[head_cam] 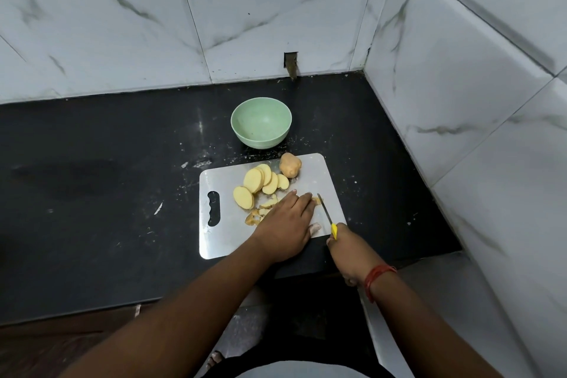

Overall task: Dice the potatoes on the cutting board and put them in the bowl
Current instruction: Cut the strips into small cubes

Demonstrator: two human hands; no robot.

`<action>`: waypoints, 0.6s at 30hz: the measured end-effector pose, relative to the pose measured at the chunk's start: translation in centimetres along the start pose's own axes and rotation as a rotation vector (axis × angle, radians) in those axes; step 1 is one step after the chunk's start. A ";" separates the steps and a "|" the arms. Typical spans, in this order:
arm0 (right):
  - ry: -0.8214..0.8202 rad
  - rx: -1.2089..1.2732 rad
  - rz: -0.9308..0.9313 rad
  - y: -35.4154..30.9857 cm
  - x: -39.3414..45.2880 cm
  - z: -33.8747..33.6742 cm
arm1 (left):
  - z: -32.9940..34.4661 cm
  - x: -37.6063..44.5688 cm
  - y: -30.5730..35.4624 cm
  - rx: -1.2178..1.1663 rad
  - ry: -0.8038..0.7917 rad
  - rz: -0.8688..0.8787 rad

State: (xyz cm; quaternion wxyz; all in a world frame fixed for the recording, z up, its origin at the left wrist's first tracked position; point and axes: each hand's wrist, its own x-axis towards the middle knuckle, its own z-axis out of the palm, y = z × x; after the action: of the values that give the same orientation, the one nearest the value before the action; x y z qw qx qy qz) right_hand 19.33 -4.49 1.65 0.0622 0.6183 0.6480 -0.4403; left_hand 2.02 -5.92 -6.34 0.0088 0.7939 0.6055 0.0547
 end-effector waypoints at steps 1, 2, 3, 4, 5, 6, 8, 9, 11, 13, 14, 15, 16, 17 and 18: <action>-0.012 0.007 0.005 0.0 0.1 0.1 | 0.2 -0.2 0.0 -0.012 -0.017 -0.008; -0.023 0.015 0.010 0.0 0.1 0.2 | 0.3 -0.3 0.0 -0.019 -0.013 -0.008; -0.030 0.023 0.014 0.0 0.2 0.3 | 0.3 -0.4 0.0 -0.021 0.007 -0.001; -0.033 0.031 0.015 0.0 0.2 0.3 | 0.3 -0.4 0.0 -0.023 0.037 0.009; -0.034 0.033 0.013 0.0 0.3 0.4 | 0.3 -0.4 0.1 -0.027 0.064 0.017; -0.036 0.024 0.012 0.0 0.4 0.4 | 0.2 -0.4 0.1 -0.031 0.080 0.021; -0.036 -0.014 0.007 0.1 0.7 0.6 | 0.1 -0.4 0.1 -0.039 0.089 0.022; -0.033 -0.034 0.001 0.1 0.9 0.7 | 0.1 -0.4 0.0 -0.043 0.087 0.020; -0.023 -0.069 -0.016 0.2 1.5 0.8 | 0.1 -0.4 0.0 -0.042 0.085 0.016; -0.022 -0.116 -0.039 0.4 1.7 0.9 | 0.1 -0.4 0.2 -0.050 0.074 0.005; -0.027 -0.137 -0.051 0.7 1.6 1.0 | 0.2 -0.3 0.3 -0.056 0.067 -0.005; -0.032 -0.149 -0.060 1.1 1.4 1.1 | 0.2 -0.3 0.3 -0.059 0.059 -0.015; -0.035 -0.154 -0.064 1.6 1.0 1.4 | 0.3 -0.3 0.4 -0.060 0.054 -0.021; -0.034 -0.157 -0.064 2.1 0.6 1.5 | 0.4 -0.3 0.4 -0.061 0.049 -0.026; -0.030 -0.159 -0.060 2.4 0.2 1.6 | 0.4 -0.4 0.4 -0.065 0.045 -0.031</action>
State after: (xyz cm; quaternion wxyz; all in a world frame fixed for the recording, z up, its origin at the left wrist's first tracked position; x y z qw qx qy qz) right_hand 20.66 -5.75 -0.61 0.1074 0.5851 0.6982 -0.3983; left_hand 2.32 -6.37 -6.74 0.0220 0.7823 0.6156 0.0922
